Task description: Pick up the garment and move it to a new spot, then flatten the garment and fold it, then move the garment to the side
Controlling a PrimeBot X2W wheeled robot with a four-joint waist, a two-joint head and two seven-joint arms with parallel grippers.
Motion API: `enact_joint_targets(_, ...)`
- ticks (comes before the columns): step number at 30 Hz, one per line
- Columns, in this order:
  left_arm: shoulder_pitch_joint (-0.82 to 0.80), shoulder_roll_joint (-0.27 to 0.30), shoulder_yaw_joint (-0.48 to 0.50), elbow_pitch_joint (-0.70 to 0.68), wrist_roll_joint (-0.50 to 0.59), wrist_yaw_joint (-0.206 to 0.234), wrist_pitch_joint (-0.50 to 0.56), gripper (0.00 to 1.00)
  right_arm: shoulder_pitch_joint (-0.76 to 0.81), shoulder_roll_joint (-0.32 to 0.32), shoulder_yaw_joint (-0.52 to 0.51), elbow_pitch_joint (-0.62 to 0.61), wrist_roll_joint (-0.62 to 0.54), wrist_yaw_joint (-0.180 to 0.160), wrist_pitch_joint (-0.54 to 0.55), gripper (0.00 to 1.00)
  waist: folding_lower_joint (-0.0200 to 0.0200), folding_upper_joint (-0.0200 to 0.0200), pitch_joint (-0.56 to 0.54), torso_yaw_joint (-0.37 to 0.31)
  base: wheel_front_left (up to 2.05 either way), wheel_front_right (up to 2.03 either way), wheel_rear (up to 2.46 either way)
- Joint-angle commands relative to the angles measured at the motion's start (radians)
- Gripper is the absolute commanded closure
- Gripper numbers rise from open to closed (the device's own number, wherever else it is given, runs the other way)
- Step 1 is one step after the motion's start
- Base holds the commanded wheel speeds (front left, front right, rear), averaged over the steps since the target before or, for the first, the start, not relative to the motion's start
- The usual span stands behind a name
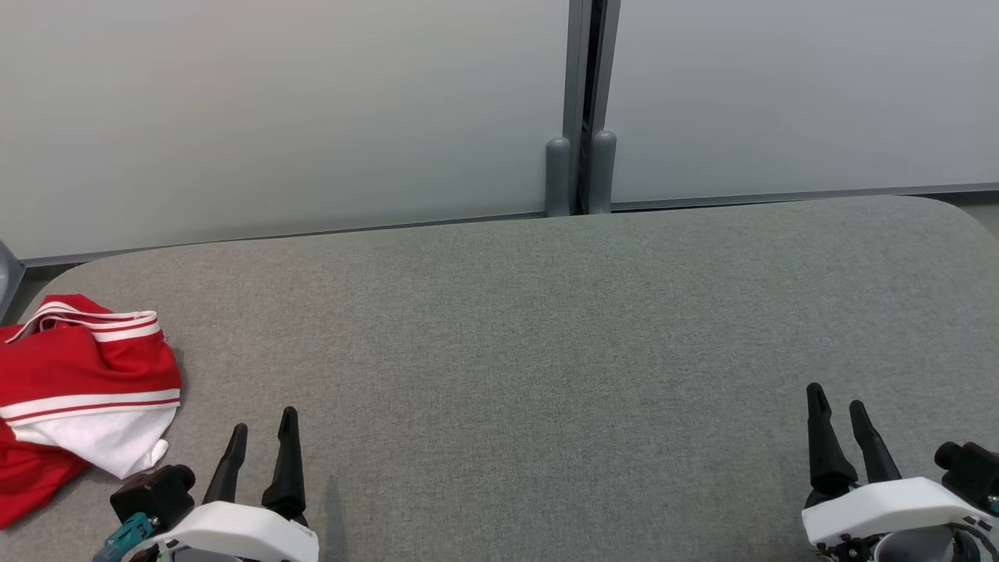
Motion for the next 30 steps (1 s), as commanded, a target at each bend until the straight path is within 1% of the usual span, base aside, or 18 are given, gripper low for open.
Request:
enact_joint_targets(1, -0.007, 0.008, 0.003, -0.004, 0.032, 0.005, -0.013, 0.0, -0.015, -0.01, 0.004, -0.001, -0.033, 0.004, -0.012, 0.0, 0.0, 0.0, -0.001, 0.0, 0.0, 0.0, 0.0)
enact_joint_targets(6, -0.004, 0.007, 0.007, -0.003, 0.071, 0.005, -0.023, 0.0, -0.019, -0.01, 0.008, 0.007, -0.066, 0.005, -0.02, 0.0, 0.0, 0.0, -0.002, 0.001, 0.0, 0.0, 0.0)
enact_joint_targets(14, 0.002, 0.009, 0.005, 0.004, 0.148, -0.017, -0.044, 0.0, -0.022, -0.011, 0.016, 0.018, -0.148, 0.005, -0.037, 0.0, 0.0, 0.0, -0.006, 0.0, 0.0, 0.0, 0.0)
enact_joint_targets(18, 0.003, 0.009, 0.008, 0.007, 0.183, -0.016, -0.053, 0.0, -0.023, -0.012, 0.022, 0.024, -0.185, 0.005, -0.046, 0.0, 0.0, 0.0, -0.007, 0.0, 0.0, 0.0, 0.0)
enact_joint_targets(30, 0.024, 0.003, 0.023, 0.015, 0.251, -0.027, -0.08, 0.0, -0.027, -0.013, 0.034, 0.051, -0.283, 0.005, -0.069, 0.0, 0.0, 0.0, -0.013, 0.0, 0.0, 0.0, 0.0)
